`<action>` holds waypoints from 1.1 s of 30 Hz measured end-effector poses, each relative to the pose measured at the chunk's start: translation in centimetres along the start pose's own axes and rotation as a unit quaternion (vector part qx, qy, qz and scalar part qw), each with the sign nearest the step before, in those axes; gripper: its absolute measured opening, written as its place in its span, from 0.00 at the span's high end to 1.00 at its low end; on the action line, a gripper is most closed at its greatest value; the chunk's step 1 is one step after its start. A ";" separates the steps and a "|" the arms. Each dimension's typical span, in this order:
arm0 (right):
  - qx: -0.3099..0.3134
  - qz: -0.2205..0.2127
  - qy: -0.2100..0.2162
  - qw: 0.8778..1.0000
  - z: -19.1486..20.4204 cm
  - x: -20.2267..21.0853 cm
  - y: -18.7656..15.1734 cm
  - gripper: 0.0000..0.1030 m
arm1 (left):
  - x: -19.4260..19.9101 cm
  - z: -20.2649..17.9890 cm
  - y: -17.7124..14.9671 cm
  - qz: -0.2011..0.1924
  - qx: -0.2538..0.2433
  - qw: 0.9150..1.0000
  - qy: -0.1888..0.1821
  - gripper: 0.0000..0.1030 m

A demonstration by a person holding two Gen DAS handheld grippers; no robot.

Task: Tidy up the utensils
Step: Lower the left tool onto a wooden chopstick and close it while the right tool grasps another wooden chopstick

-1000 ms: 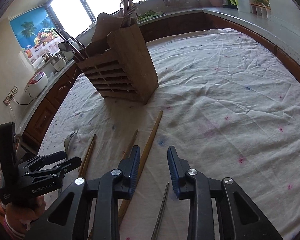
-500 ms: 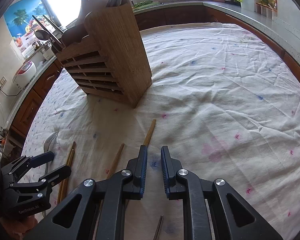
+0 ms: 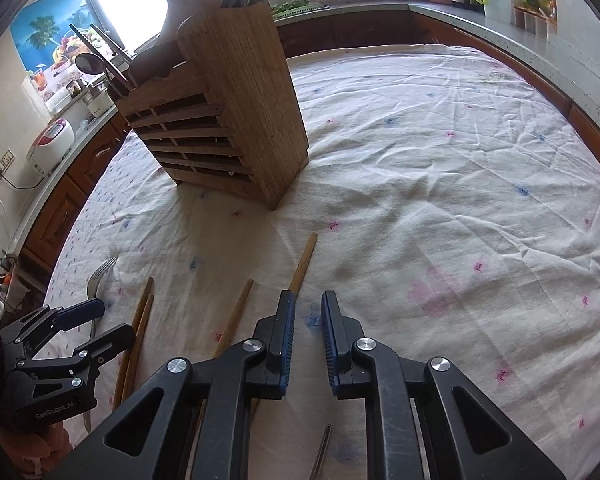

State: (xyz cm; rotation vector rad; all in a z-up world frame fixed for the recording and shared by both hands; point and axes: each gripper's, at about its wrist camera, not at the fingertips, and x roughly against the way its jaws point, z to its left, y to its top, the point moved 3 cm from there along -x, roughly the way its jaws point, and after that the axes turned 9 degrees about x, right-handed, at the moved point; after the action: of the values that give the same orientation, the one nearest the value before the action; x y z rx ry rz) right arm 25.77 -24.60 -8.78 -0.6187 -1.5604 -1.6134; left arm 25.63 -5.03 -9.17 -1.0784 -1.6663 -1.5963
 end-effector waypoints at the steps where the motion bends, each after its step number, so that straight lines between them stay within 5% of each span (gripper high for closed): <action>1: 0.000 0.000 0.001 1.000 0.1 -0.1 0.1 0.86 | -0.1 -0.1 0.0 0.003 -0.002 1.000 0.001 0.34; 14: 0.013 0.011 -0.003 1.000 0.9 -1.5 1.7 0.82 | -0.6 -1.3 0.5 0.000 -0.024 1.000 0.011 0.41; 20: 0.064 0.009 -0.040 0.997 2.7 -2.1 1.8 0.82 | -0.5 -3.2 0.2 -0.013 -0.053 0.998 -0.003 0.75; 24: 0.046 0.004 -0.026 0.999 1.9 -1.7 1.7 0.90 | -0.6 -3.5 0.4 -0.014 -0.054 0.998 -0.015 0.92; 33: -0.011 -0.048 0.054 0.997 1.1 4.2 1.0 0.95 | 2.6 -1.3 0.5 -0.019 -0.004 0.998 -0.068 0.96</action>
State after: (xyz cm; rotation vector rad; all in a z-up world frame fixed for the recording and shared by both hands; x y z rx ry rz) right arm 23.98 -24.30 -4.68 -0.4676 -1.5149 -1.7088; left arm 24.54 -5.95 -6.55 -1.1894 -1.7783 -1.5856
